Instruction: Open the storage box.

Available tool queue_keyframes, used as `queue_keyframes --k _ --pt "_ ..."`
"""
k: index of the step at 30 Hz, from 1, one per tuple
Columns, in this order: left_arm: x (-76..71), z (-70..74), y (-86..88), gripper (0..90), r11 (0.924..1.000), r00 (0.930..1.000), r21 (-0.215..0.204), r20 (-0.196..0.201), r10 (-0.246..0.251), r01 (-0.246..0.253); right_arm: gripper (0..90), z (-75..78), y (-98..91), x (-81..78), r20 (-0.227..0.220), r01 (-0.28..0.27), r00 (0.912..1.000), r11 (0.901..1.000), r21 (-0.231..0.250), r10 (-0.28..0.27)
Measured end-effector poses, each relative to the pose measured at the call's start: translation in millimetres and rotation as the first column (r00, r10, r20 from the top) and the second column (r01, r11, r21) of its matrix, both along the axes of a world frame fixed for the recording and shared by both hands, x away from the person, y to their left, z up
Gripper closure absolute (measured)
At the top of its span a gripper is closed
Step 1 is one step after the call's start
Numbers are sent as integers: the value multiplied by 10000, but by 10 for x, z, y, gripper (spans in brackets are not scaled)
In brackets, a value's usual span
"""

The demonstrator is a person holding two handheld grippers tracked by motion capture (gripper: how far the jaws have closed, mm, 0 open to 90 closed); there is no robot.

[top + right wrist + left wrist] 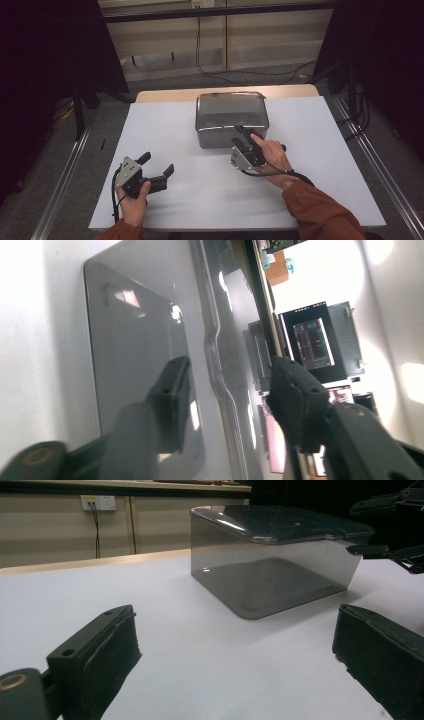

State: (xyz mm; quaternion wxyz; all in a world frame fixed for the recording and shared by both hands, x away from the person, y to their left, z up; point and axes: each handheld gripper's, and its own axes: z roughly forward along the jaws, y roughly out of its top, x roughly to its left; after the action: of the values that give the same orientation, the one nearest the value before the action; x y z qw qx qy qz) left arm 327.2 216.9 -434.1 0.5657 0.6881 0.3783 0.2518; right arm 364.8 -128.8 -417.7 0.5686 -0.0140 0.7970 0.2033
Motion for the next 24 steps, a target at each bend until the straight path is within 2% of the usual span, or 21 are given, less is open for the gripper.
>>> queue_keyframes --k 2,5,9,13,15,18,22,24 --pt "5 -3 8 42 10000 10000 87 -27 39 -39 560 -22 23 0 1 39 10000 9999 -152 -39" --pt "10 -8 6 42 9999 9999 101 -96 50 -49 601 -49 41 19 262 -24 9996 9985 -543 39" --pt "22 -21 5 42 9999 9997 120 -228 111 -108 641 -87 38 45 382 79 9993 9968 -801 -49" --pt "29 -24 -2 42 9998 9998 170 -129 140 -138 637 -124 41 64 393 56 9992 9956 -931 -19" --pt "34 -28 -6 42 9995 9998 280 -93 152 -149 670 -125 44 68 542 67 9985 9946 -1034 -11" --pt "42 -33 -16 39 9996 9998 237 -92 158 -155 716 -109 33 69 511 34 9987 9960 -895 12" --pt "51 -31 -29 34 9998 9999 180 -114 -22 24 770 -101 45 60 693 -80 9975 9948 -1016 151" --pt "50 -31 -51 29 9991 9996 342 120 -250 246 772 -100 47 61 713 -95 9973 9943 -1057 171"
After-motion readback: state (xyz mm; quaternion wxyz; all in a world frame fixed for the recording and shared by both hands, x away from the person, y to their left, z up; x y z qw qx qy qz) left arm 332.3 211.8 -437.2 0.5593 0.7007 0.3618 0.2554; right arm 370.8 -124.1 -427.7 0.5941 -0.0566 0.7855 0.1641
